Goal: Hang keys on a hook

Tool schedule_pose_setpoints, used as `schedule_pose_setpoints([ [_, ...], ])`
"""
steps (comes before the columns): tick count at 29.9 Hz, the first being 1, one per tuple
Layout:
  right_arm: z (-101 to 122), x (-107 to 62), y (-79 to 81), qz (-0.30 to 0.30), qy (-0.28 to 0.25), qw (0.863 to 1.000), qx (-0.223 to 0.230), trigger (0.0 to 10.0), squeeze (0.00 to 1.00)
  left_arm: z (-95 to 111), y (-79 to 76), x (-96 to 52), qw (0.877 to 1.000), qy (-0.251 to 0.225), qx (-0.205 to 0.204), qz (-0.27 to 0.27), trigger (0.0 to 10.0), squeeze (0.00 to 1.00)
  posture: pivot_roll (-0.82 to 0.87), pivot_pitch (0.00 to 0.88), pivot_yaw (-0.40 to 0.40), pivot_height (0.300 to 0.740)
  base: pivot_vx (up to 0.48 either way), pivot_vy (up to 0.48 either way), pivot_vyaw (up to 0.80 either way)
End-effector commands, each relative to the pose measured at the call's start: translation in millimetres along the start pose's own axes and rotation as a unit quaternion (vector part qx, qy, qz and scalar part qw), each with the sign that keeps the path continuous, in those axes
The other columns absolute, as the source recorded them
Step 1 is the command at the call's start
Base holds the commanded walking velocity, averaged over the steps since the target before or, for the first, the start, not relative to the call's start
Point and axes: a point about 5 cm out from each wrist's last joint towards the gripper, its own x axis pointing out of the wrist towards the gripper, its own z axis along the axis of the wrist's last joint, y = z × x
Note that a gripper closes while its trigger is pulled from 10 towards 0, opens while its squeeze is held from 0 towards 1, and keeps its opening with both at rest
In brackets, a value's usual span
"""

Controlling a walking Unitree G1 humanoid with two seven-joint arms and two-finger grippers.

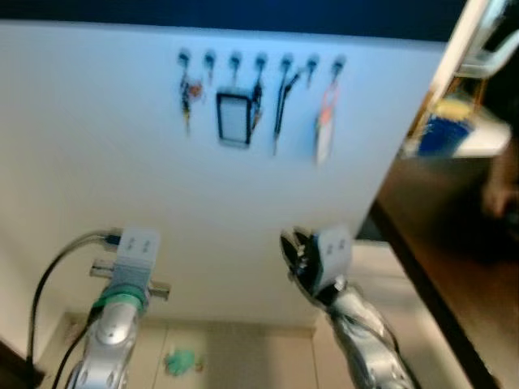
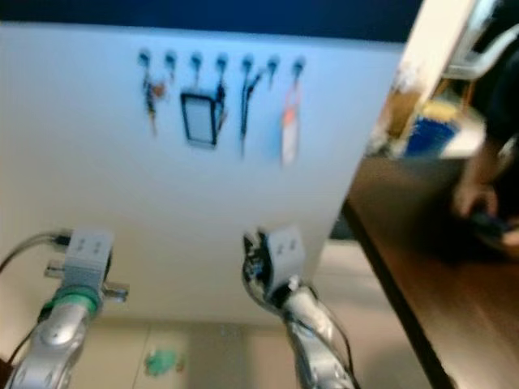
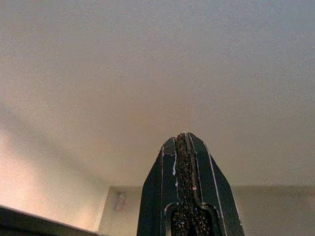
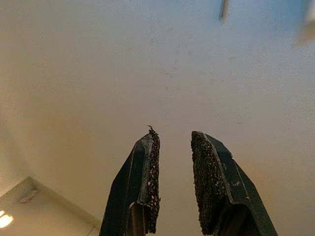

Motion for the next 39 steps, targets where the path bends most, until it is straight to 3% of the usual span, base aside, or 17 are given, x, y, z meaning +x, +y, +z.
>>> schedule_pose_setpoints([
  [1, -5.5, -3.2, -0.2, -0.004, 0.008, 1.0, 0.004, 10.0, 0.0, -3.1, -1.2, 0.0, 1.0, 0.002, 0.007, -0.002, 10.0, 0.0, 0.07, 0.006, 0.028, 0.74, -0.364, 0.0, 0.0],
  [39, -3.5, -1.1, -1.6, -0.009, 0.001, 1.0, 0.006, 10.0, 0.0, -1.2, 0.9, 1.1, 1.0, -0.002, 0.009, -0.003, 10.0, 0.0, 0.09, 0.042, 0.038, 0.74, -0.359, 0.0, 0.0],
])
